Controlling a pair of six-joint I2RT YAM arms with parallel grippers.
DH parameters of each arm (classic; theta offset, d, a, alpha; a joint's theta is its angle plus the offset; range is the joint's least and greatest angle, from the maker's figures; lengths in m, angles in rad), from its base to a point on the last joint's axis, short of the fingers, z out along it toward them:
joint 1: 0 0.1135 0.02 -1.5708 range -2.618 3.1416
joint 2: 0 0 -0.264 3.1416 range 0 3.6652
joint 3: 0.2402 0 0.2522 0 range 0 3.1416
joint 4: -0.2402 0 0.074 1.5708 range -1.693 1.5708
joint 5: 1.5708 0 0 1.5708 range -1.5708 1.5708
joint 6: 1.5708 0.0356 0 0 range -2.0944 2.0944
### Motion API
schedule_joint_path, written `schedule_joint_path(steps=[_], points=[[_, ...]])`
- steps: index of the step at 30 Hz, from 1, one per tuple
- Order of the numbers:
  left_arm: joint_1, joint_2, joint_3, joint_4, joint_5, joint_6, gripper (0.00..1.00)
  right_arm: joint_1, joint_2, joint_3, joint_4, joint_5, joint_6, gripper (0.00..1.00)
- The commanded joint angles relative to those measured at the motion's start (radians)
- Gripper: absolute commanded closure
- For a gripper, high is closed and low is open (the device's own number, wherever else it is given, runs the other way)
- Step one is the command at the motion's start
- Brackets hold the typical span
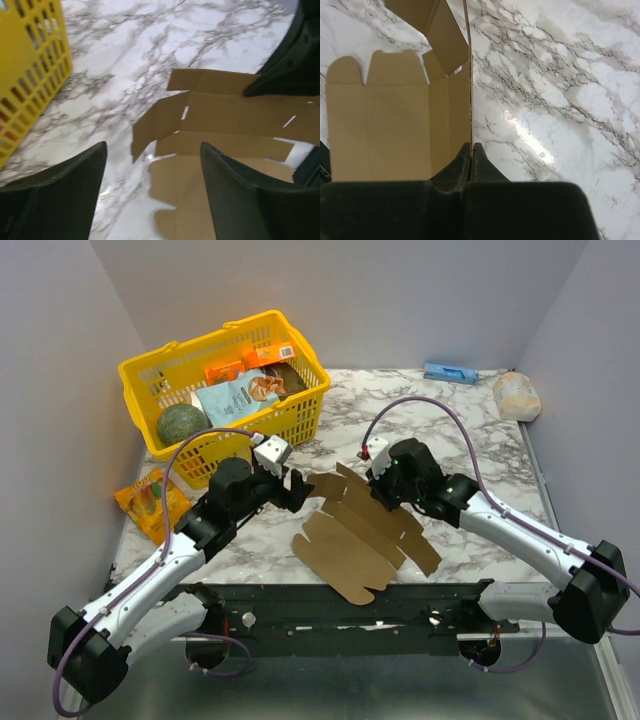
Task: Fold the paper box
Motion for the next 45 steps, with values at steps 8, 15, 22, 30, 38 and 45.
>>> schedule_joint_path(steps=[8, 15, 22, 30, 38, 45], points=[[-0.104, 0.239, -0.107, 0.293, 0.096, -0.131, 0.24, -0.015, 0.004, 0.019, 0.013, -0.065, 0.058, 0.99], [-0.047, 0.399, -0.093, 0.313, 0.063, -0.086, 0.24, -0.02, -0.039, 0.002, 0.011, -0.066, 0.058, 0.99], [-0.036, 0.464, -0.086, 0.399, 0.075, -0.054, 0.24, -0.02, -0.049, 0.004, 0.014, -0.086, 0.055, 0.99], [0.002, 0.568, -0.061, 0.43, 0.114, -0.005, 0.25, -0.021, -0.069, -0.001, 0.021, -0.109, 0.055, 0.99], [0.015, 0.623, -0.052, 0.502, 0.172, -0.006, 0.27, -0.02, -0.08, -0.006, 0.027, -0.123, 0.052, 0.99], [0.015, 0.651, -0.05, 0.549, 0.284, -0.035, 0.46, -0.02, -0.072, -0.006, 0.027, -0.1, 0.053, 0.99]])
